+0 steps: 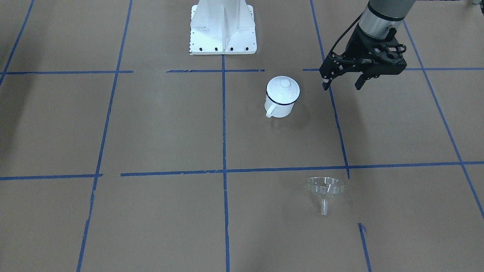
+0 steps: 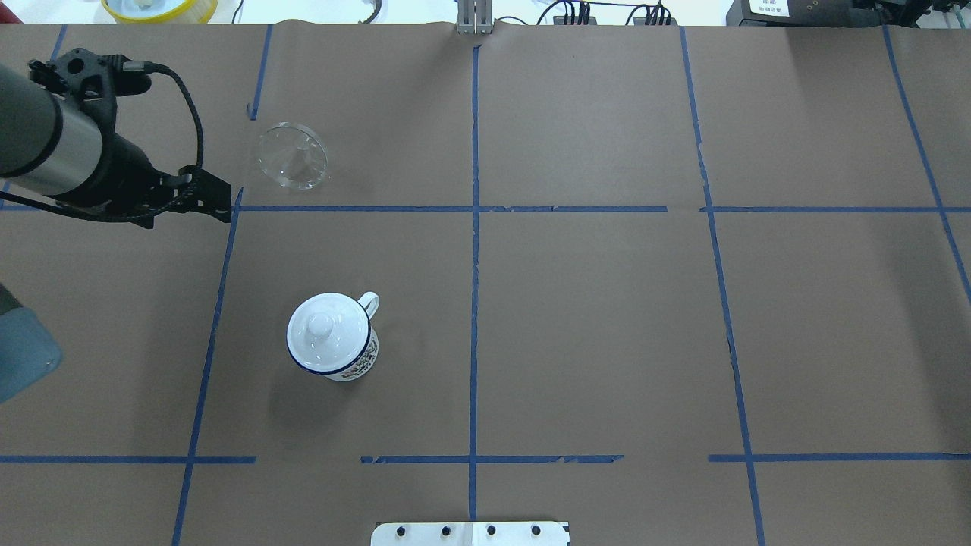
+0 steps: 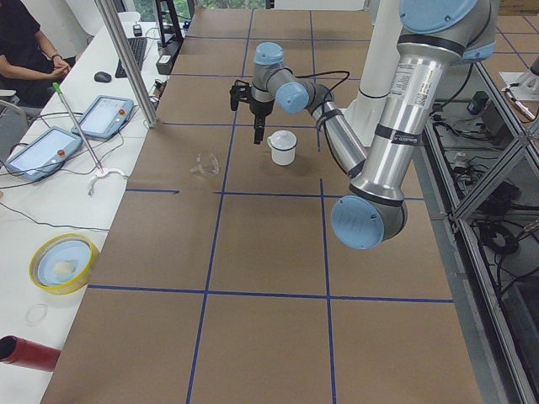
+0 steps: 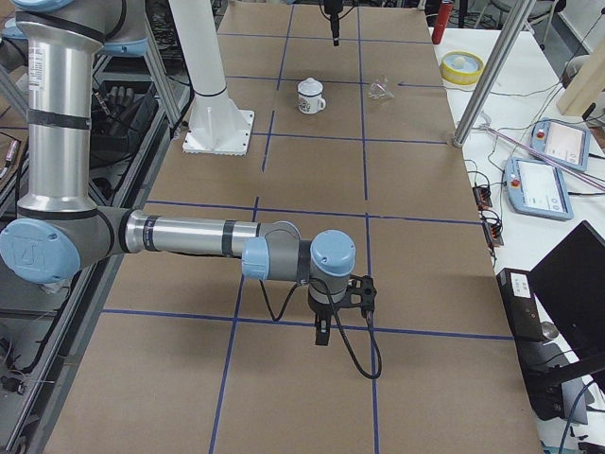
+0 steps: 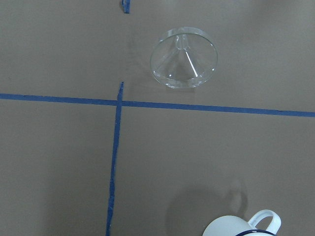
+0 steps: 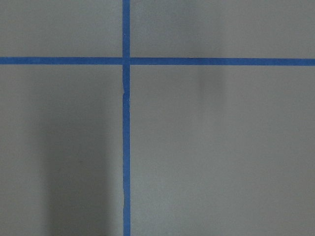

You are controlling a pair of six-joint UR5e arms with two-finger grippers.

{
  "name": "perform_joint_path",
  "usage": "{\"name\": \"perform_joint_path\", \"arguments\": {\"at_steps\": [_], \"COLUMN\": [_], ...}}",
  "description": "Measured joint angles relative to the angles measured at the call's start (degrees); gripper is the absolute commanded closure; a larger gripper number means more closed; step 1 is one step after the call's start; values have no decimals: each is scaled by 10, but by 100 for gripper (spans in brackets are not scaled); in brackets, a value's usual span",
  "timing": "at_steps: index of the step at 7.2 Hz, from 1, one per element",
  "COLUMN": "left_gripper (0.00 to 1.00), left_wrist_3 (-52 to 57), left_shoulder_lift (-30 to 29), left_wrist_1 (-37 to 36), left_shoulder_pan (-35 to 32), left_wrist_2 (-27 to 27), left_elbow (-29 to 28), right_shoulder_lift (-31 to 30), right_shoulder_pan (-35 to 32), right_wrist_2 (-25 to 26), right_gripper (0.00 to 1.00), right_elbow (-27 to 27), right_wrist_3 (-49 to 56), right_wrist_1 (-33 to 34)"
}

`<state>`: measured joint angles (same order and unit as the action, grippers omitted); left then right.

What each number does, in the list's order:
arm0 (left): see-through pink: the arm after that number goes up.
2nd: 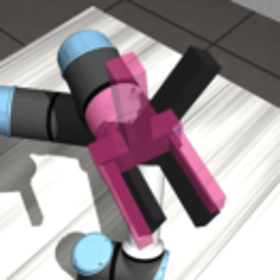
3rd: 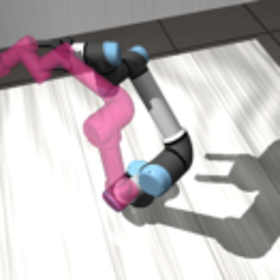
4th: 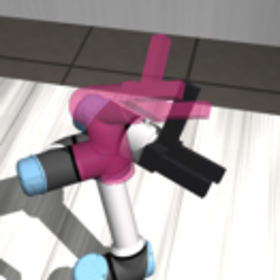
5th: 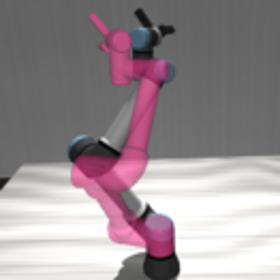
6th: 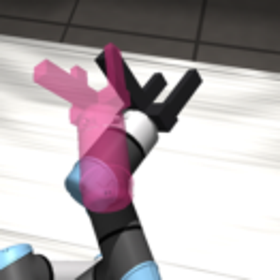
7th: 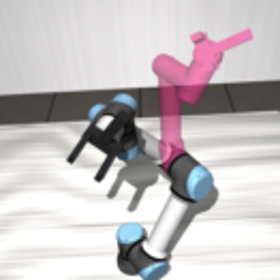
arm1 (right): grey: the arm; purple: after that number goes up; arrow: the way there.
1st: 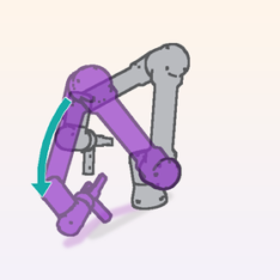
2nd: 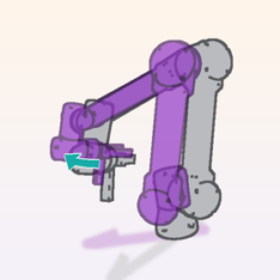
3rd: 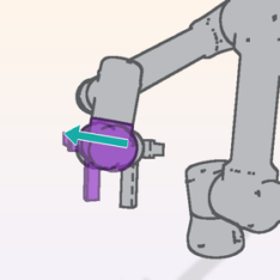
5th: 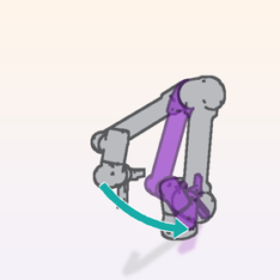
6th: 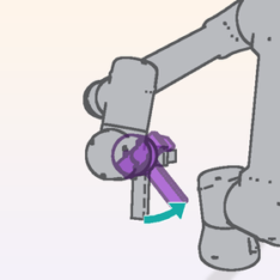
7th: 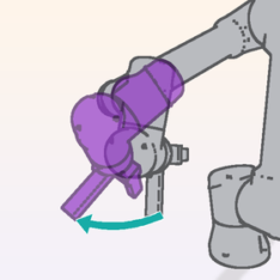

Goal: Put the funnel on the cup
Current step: 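Move the left gripper over the white lid on the enamel mug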

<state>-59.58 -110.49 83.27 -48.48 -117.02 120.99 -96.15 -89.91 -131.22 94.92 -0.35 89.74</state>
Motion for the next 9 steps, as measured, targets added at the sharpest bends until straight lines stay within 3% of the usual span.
{"name": "perform_joint_path", "arguments": {"at_steps": [5, 9], "left_gripper": [0, 3], "left_wrist_3": [-8, -89], "left_shoulder_lift": [-29, -32], "left_wrist_1": [-13, -19], "left_shoulder_pan": [83, 159], "left_wrist_2": [41, 79], "left_elbow": [-19, -20], "right_shoulder_lift": [0, 0], "right_shoulder_pan": [0, 0], "right_wrist_2": [0, 0], "right_gripper": [0, 0], "right_elbow": [0, 0], "right_wrist_3": [0, 0], "right_wrist_1": [0, 0]}}
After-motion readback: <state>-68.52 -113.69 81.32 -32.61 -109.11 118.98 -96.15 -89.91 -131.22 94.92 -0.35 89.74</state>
